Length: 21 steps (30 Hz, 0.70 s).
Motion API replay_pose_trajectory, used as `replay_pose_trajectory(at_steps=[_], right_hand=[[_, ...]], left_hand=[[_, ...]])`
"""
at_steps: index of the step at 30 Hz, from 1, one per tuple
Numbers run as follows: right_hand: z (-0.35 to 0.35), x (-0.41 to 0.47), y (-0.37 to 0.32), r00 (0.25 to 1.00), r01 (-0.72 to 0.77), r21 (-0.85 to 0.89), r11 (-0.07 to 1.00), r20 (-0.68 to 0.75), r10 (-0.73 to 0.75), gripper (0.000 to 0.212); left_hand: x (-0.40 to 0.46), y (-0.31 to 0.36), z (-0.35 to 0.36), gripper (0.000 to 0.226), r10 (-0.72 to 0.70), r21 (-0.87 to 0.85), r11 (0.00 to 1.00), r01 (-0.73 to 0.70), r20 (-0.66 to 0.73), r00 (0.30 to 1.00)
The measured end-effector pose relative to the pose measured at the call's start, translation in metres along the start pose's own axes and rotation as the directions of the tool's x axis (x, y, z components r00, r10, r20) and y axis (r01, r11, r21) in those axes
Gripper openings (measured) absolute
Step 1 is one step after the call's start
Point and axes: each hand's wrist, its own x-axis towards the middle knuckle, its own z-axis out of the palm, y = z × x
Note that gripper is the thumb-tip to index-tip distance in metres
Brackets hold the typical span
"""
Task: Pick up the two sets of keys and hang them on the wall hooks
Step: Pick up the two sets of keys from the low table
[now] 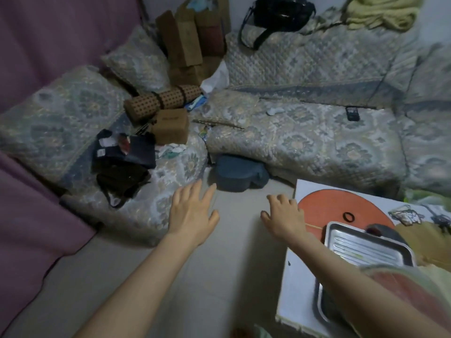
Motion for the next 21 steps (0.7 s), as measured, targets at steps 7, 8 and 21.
replay_pose_trajectory(at_steps=[7,8,21], right_hand=[[-0.009,0.088,0.003,0.941,-0.31,0.065,0.949,-0.12,0.316,0.043],[-0.009,0.101,0.005,0.921,-0.355,0.087,0.931,-0.138,0.364,0.043],[-0.029,0.206,0.016,0.467,-0.792,0.369,0.486,-0.148,0.872,0.045]], left_hand=[[0.165,0.015,0.031,0.061,0.358,-0.042,0.934,-0.355,0.109,0.927],[0.187,0.02,0.035,0.061,0.418,-0.052,0.908,-0.415,0.112,0.901],[0.421,0.074,0.056,0.06,0.838,-0.045,0.517,-0.855,0.229,0.495]])
